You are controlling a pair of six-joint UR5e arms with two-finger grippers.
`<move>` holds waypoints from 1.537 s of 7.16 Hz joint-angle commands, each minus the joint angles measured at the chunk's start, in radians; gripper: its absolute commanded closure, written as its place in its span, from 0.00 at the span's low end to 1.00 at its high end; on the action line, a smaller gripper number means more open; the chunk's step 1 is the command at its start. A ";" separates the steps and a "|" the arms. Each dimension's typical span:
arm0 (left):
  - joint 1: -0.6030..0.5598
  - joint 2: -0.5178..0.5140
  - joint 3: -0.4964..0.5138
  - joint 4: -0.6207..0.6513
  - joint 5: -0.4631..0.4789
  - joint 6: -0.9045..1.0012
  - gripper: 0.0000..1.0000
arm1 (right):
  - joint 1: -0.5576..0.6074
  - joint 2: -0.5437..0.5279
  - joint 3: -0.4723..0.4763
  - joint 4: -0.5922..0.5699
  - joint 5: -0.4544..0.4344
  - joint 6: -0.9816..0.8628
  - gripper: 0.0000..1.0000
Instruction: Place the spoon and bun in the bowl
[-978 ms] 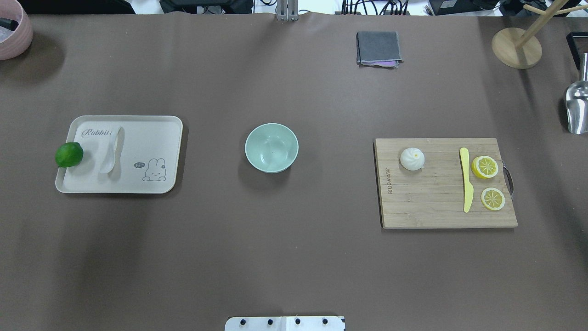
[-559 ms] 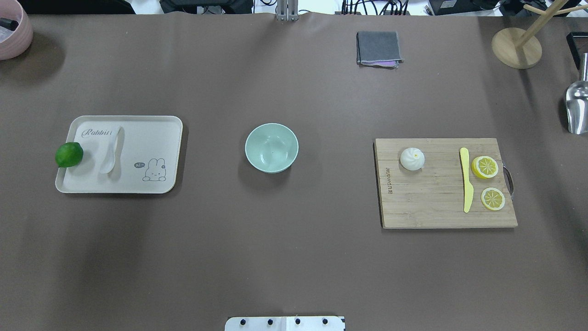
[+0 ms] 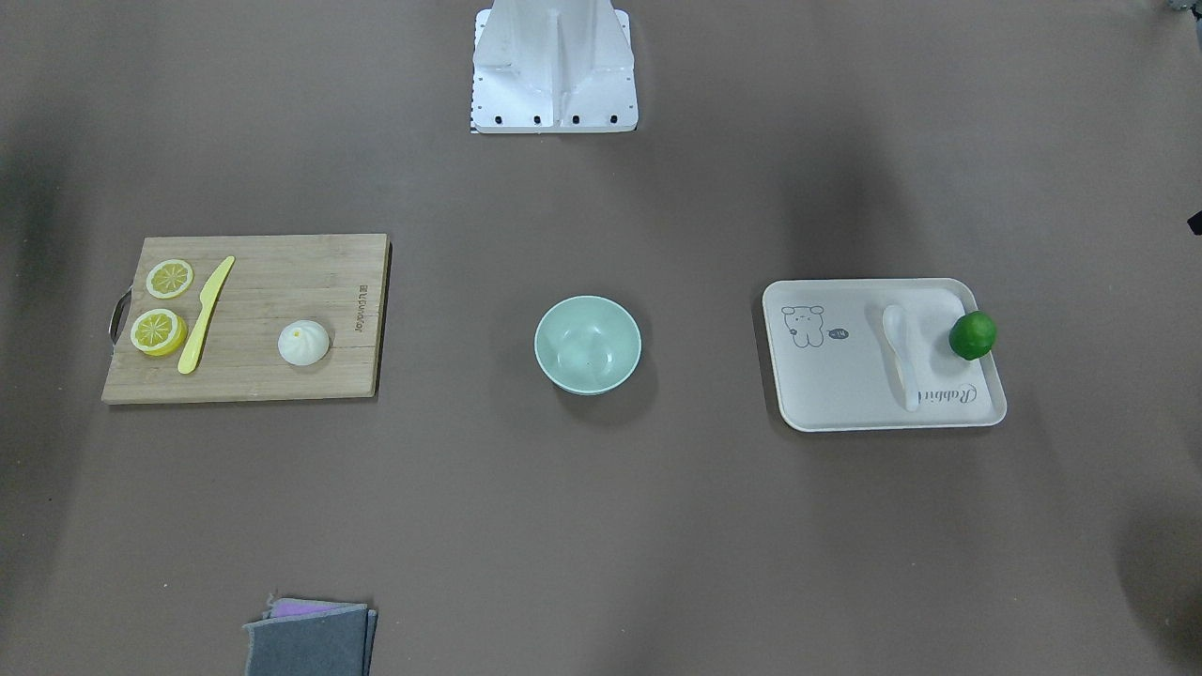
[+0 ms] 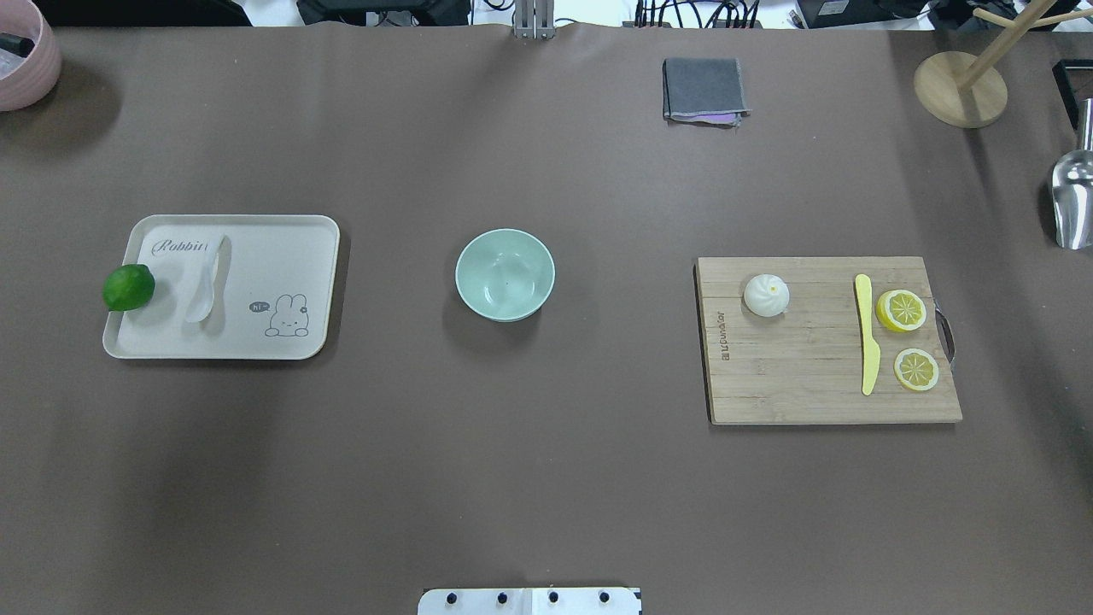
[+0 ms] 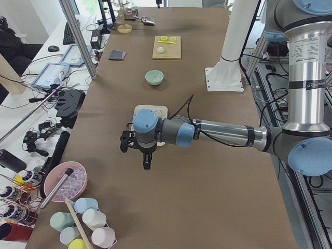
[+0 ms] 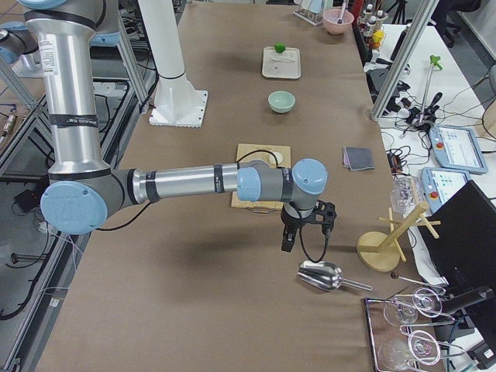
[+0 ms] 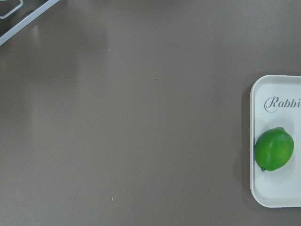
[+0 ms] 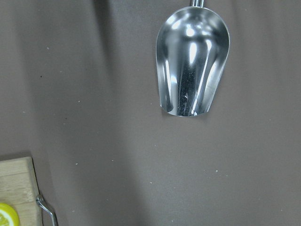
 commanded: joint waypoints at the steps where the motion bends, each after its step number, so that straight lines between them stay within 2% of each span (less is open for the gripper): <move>1: 0.000 -0.004 -0.015 -0.149 -0.002 0.002 0.02 | 0.000 0.029 0.089 0.002 0.024 -0.002 0.00; 2: 0.000 -0.004 -0.005 -0.339 0.000 0.002 0.02 | -0.001 0.073 0.170 0.018 0.021 -0.009 0.00; 3: 0.000 -0.005 -0.006 -0.432 0.003 -0.003 0.02 | -0.020 0.086 0.139 0.135 -0.030 0.006 0.00; 4: 0.002 -0.013 0.003 -0.437 0.001 -0.003 0.02 | -0.021 0.024 0.103 0.348 -0.061 0.010 0.00; 5: 0.003 -0.017 -0.006 -0.439 -0.002 -0.003 0.02 | -0.021 0.014 -0.007 0.576 -0.054 0.054 0.00; 6: 0.003 -0.043 -0.011 -0.439 0.001 -0.003 0.02 | -0.021 0.026 -0.039 0.724 -0.063 0.164 0.00; 7: 0.003 -0.051 -0.026 -0.440 0.010 -0.003 0.02 | -0.039 0.069 -0.039 0.745 -0.061 0.235 0.00; 8: 0.003 -0.066 -0.012 -0.430 0.015 -0.038 0.01 | -0.047 0.055 -0.040 0.759 -0.060 0.245 0.00; 9: 0.005 -0.066 -0.003 -0.460 0.021 -0.228 0.02 | -0.102 0.067 -0.025 0.752 -0.069 0.320 0.00; 10: 0.041 -0.073 -0.008 -0.532 0.077 -0.253 0.02 | -0.134 0.049 -0.030 0.779 -0.086 0.510 0.00; 11: 0.118 -0.076 -0.014 -0.541 0.111 -0.379 0.02 | -0.196 0.051 -0.021 0.820 -0.113 0.555 0.00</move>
